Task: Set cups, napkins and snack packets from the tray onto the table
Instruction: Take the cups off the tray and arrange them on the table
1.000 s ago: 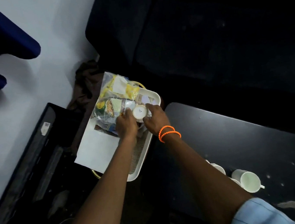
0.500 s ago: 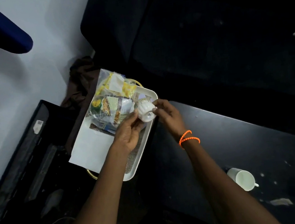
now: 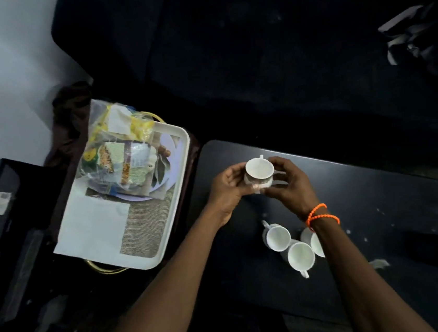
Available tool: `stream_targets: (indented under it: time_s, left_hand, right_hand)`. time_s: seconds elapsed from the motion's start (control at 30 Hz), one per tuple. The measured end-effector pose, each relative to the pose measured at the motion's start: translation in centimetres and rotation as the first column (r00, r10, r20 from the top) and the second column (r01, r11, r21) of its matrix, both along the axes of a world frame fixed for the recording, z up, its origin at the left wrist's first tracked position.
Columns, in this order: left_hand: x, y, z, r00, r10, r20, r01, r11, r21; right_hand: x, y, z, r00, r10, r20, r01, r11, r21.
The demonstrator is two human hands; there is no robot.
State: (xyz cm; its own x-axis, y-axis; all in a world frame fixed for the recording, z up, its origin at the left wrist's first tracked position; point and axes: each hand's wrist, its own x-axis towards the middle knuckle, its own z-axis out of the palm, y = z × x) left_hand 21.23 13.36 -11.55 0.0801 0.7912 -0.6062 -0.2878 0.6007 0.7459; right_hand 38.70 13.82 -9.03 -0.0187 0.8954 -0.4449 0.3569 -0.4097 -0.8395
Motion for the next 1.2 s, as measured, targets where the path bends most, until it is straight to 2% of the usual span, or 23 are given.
stream_targets:
  time_s: [0.23, 0.4, 0.53, 0.73, 0.9, 1.0, 1.13, 1.2]
  left_hand:
    - [7.5, -2.6, -2.7, 0.959, -0.245, -0.144, 0.248, 0.969, 0.002]
    - [8.4, -3.6, -4.6, 0.82, -0.417, -0.393, 0.47, 0.881, 0.046]
    - [8.1, -3.7, -5.6, 0.766, -0.423, -0.485, 0.505, 0.862, 0.046]
    - [8.0, -3.8, -5.7, 0.761, -0.444, -0.473, 0.509, 0.861, 0.012]
    - [7.6, -4.1, -5.0, 0.686, -0.47, -0.556, 0.567, 0.824, 0.002]
    - [6.8, -4.5, -4.7, 0.666, -0.4, -0.63, 0.519, 0.855, 0.006]
    - [5.6, -6.9, -4.1, 0.664, -0.133, -0.735, 0.261, 0.963, 0.062]
    - [5.6, -9.0, -3.2, 0.66, -0.033, -0.75, 0.159, 0.983, 0.097]
  right_hand:
    - [6.7, -4.0, -2.7, 0.985, -0.149, 0.085, 0.158, 0.98, -0.118]
    - [7.5, -5.5, -4.7, 0.959, -0.212, 0.188, 0.239, 0.962, -0.133]
    - [7.1, -5.9, -5.5, 0.938, -0.185, 0.294, 0.238, 0.959, -0.155]
    - [7.1, -5.9, -5.4, 0.938, -0.152, 0.313, 0.213, 0.962, -0.171]
    - [7.7, -6.1, -5.1, 0.937, -0.064, 0.343, 0.137, 0.972, -0.193]
    - [8.5, -6.2, -4.6, 0.926, -0.076, 0.369, 0.136, 0.981, -0.138]
    - [10.5, -7.6, -3.6, 0.876, -0.245, 0.415, 0.266, 0.964, 0.006]
    - [11.5, -8.8, -3.2, 0.849, -0.314, 0.426, 0.335, 0.942, 0.026]
